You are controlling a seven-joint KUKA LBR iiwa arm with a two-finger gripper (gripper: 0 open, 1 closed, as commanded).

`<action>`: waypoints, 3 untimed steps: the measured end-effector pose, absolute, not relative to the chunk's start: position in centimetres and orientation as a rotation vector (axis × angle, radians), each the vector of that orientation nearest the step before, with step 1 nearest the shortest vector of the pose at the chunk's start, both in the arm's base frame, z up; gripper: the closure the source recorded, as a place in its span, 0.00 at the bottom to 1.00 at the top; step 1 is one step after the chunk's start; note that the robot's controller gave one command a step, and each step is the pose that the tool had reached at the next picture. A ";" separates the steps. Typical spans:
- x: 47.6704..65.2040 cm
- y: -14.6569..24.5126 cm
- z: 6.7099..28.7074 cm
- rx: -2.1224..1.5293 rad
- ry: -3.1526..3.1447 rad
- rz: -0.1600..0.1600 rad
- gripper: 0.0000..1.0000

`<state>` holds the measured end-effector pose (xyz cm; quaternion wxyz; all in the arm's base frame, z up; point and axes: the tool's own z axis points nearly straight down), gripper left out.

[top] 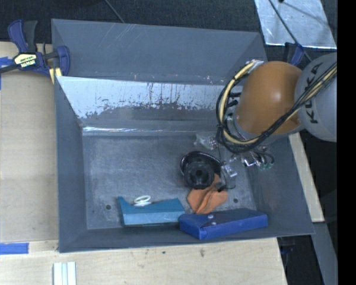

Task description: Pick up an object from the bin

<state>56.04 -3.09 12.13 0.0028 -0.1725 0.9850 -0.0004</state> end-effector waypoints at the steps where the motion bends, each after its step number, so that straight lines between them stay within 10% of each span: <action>1: 57.8 -1.9 9.0 -0.365 3.118 -0.001 0.00; 2: 50.4 0.9 7.5 -1.235 2.865 -0.013 1.00; 3: 50.4 0.9 7.5 -1.234 2.866 -0.013 1.00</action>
Offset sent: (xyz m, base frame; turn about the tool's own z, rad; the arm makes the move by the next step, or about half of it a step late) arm -0.0623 0.0412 -0.0513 -0.4680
